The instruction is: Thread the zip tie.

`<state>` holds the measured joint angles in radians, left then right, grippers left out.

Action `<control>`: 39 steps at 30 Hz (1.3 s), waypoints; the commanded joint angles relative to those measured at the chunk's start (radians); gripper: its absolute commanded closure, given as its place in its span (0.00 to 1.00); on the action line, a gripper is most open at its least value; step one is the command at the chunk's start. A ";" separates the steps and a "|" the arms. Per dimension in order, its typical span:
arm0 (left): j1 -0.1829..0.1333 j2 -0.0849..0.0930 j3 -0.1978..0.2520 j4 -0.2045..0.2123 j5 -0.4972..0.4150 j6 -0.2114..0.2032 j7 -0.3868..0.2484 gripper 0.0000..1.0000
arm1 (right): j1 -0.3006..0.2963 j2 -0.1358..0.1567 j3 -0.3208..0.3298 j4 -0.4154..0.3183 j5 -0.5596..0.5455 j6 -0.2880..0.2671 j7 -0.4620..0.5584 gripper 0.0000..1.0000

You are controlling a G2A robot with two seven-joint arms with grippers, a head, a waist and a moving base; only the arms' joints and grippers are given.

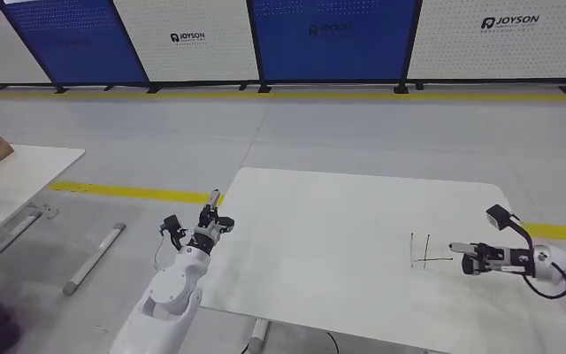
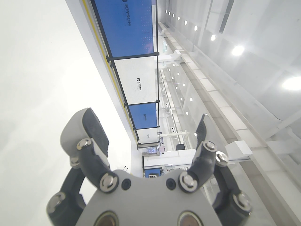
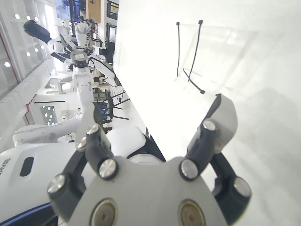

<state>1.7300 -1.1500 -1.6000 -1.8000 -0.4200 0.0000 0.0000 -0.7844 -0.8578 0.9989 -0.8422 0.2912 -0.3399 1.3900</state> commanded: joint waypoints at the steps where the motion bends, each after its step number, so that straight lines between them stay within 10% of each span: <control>1: 0.000 0.000 0.000 0.000 0.000 0.000 0.000 0.00 | 0.043 -0.010 -0.035 0.052 -0.012 0.005 0.000 0.00; 39: 0.000 0.000 0.000 0.000 0.000 0.000 0.000 0.00 | 0.057 -0.044 -0.098 0.059 -0.068 0.066 -0.101 0.00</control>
<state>1.7300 -1.1500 -1.6000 -1.8000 -0.4200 0.0000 0.0000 -0.7280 -0.9021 0.9010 -0.7818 0.2282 -0.2795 1.2883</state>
